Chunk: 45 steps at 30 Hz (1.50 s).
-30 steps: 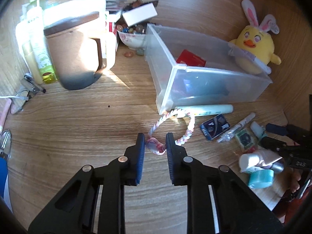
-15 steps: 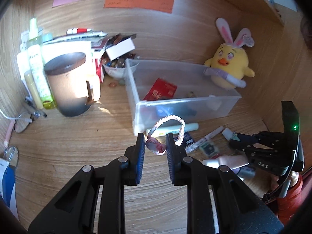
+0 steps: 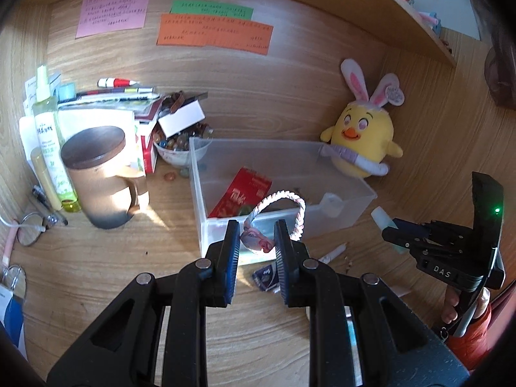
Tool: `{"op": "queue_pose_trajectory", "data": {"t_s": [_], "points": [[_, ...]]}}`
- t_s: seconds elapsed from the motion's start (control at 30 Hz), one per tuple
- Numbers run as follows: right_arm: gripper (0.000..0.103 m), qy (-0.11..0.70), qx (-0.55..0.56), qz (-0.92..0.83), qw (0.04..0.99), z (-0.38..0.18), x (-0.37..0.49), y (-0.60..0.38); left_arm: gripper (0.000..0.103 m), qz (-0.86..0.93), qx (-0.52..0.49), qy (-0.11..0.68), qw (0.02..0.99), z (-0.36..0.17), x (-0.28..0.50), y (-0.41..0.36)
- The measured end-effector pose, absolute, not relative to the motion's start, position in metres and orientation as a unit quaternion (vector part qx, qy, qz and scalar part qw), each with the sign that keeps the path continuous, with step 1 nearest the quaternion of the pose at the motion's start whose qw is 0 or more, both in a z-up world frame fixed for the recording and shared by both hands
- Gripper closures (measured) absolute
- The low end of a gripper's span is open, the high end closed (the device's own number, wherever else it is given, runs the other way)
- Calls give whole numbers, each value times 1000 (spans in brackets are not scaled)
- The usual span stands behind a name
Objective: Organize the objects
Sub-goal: 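Carry the bracelet toward the clear box while the right gripper grasps the teal bottle, then release the bracelet into the box while the right gripper places the teal bottle inside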
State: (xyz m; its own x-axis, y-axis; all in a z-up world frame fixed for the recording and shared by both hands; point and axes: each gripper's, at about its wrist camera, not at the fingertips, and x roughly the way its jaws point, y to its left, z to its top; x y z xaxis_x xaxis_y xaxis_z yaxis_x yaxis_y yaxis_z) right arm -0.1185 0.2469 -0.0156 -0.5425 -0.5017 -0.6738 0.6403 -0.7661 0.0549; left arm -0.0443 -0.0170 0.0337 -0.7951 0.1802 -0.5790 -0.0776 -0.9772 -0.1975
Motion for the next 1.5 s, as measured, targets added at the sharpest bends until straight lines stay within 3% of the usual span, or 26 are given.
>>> {"op": "queue_pose_trajectory", "data": {"t_s": [0.77, 1.5], "points": [[80, 104, 264, -881, 379, 51, -147, 185, 83, 948, -294, -106, 64, 64, -116, -24], [80, 119, 372, -844, 368, -14, -210, 146, 83, 917, -382, -105, 44, 2, -184, -18]]}}
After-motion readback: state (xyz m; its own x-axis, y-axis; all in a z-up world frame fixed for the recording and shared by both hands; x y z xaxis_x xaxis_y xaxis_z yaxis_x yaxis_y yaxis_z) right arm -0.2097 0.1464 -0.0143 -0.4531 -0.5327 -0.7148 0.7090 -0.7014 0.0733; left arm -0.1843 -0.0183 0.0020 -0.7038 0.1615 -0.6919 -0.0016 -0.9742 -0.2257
